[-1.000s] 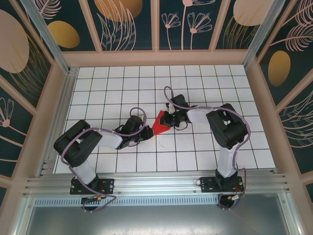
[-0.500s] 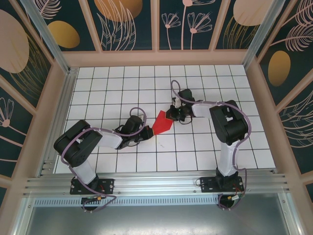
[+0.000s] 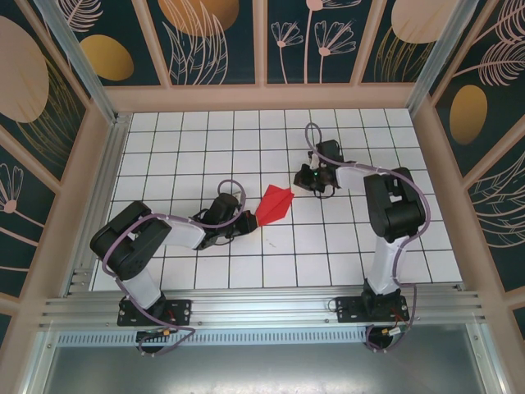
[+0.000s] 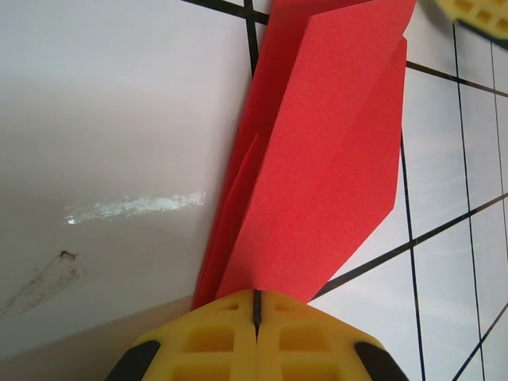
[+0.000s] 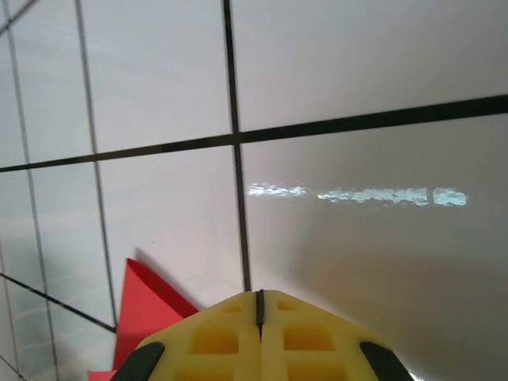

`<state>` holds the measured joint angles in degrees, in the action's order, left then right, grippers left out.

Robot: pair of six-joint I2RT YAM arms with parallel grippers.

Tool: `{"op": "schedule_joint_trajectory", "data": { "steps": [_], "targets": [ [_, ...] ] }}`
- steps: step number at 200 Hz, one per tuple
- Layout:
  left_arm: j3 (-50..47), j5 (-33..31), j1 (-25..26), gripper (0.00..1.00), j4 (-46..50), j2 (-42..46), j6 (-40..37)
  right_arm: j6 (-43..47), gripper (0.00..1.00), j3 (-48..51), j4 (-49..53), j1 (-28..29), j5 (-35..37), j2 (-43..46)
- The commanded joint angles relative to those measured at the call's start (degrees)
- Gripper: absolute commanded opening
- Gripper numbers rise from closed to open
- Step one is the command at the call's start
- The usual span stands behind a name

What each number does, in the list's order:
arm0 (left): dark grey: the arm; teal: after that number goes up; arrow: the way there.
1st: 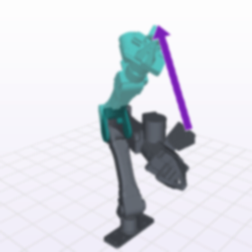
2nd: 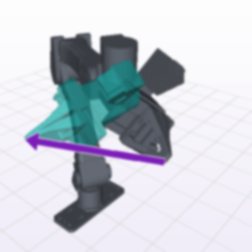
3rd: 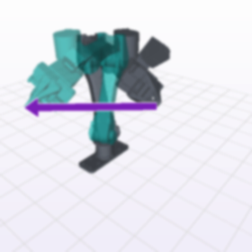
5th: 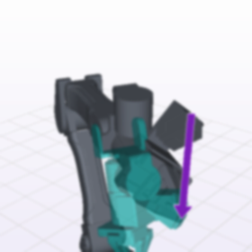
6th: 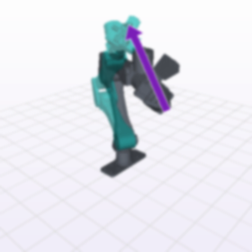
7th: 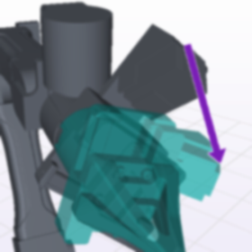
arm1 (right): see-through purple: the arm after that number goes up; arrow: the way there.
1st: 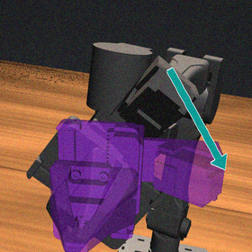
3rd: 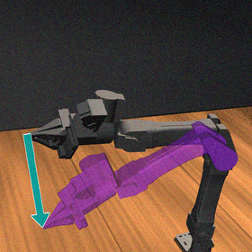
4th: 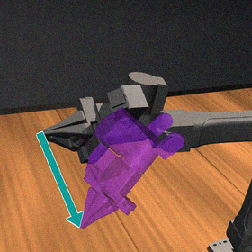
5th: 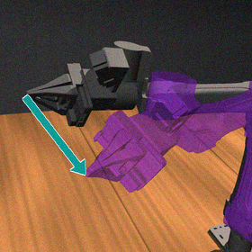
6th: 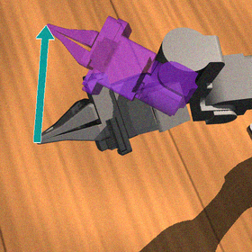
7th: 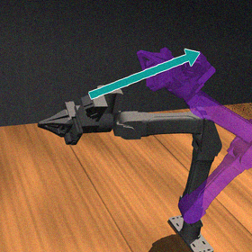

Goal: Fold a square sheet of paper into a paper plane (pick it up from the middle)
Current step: Fourth fold the wing at the center of the table, then turn over the paper at the center of the table.

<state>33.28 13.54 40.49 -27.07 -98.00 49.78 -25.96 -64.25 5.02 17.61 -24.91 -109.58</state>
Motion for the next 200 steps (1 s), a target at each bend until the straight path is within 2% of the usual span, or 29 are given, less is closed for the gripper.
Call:
{"op": "schedule_joint_trajectory", "data": {
  "steps": [1, 49, 85, 99, 120, 145, 164, 200],
  "targets": [
    [0.22, 1.90, 0.11, 0.01, 9.93, 2.04, -1.00, -0.09, 0.08, 3.48, -0.93, 0.45, 1.77, 9.14],
    [4.64, 1.04, 0.11, 0.35, 7.88, 10.86, -1.42, -5.95, 0.39, 16.80, -6.11, 4.36, 2.69, 20.68],
    [3.00, -4.15, 0.03, 0.53, 5.14, 12.44, -2.06, -10.48, 0.64, 21.84, -10.05, 10.77, 4.81, 25.18],
    [2.29, -6.29, 0.02, 0.56, 4.25, 11.76, -2.48, -12.46, 0.75, 22.96, -11.92, 12.71, 5.49, 25.31],
    [1.96, -7.17, 0.02, 0.57, 2.33, 9.73, -3.02, -15.65, 0.87, 24.32, -15.20, 14.74, 7.01, 24.70],
    [2.05, -6.58, -0.01, 0.51, 1.02, 6.87, -2.39, -19.67, 0.92, 24.78, -17.94, 15.35, 7.70, 22.90],
    [2.48, -7.35, 0.02, 0.44, 1.76, 5.23, -2.09, -22.38, 0.92, 24.55, -18.94, 15.36, 7.83, 21.28],
    [3.72, -8.36, 0.02, 0.34, 3.42, 2.89, -2.07, -25.47, 0.82, 23.04, -19.35, 15.79, 6.57, 17.35]
  ]
}}
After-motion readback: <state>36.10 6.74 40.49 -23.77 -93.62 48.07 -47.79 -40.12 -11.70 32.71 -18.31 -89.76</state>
